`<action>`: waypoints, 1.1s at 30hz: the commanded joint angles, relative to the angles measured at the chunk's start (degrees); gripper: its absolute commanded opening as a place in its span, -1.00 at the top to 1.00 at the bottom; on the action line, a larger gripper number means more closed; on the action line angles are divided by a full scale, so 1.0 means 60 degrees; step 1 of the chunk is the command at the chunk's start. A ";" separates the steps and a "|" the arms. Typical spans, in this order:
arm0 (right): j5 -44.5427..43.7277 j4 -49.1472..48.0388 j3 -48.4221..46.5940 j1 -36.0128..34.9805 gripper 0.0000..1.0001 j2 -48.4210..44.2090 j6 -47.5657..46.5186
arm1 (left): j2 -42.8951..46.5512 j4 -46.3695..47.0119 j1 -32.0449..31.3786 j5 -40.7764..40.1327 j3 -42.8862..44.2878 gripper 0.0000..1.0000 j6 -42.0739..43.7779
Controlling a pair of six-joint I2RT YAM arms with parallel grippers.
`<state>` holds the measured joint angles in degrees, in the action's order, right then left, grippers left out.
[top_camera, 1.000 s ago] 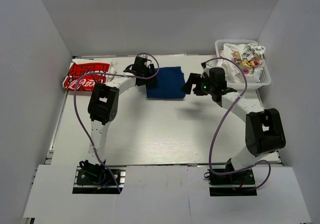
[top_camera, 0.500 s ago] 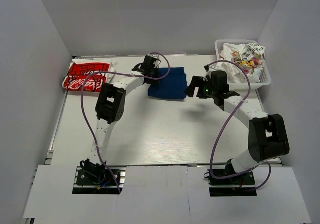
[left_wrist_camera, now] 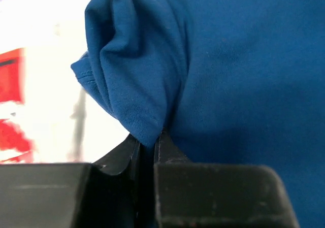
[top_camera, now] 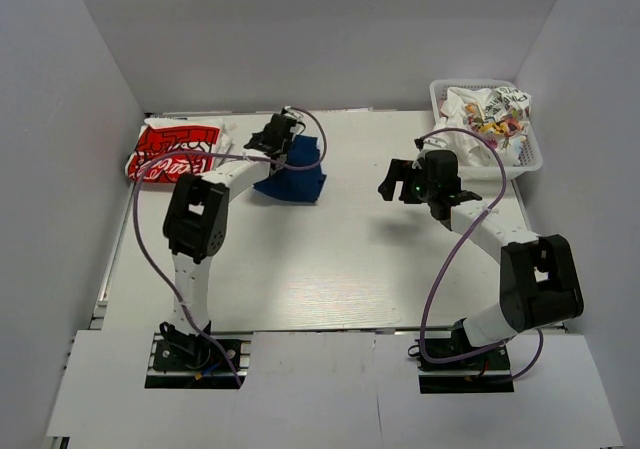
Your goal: Fold and stack the t-shirts
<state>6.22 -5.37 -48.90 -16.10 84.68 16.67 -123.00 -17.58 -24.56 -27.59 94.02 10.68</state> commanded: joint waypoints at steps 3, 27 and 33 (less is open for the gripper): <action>-0.0362 -0.0497 0.0050 0.0032 -0.81 -0.0389 -0.0287 | 0.2071 0.1902 0.0356 -0.1552 -0.1427 1.00 0.2727; -0.0451 -0.0102 -0.0287 0.0075 -0.81 -0.0008 -0.0346 | 0.4445 0.1832 0.2217 -0.0001 -0.1299 1.00 0.4666; -0.0158 -0.0102 -0.0374 0.0075 -0.81 0.0139 -0.0288 | 0.4562 0.1480 0.2407 -0.0001 -0.0919 1.00 0.4666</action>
<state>3.99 -5.69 -48.97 -16.08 84.95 15.62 -100.90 -8.99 -11.20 -27.79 85.47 38.09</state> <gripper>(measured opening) 0.901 0.184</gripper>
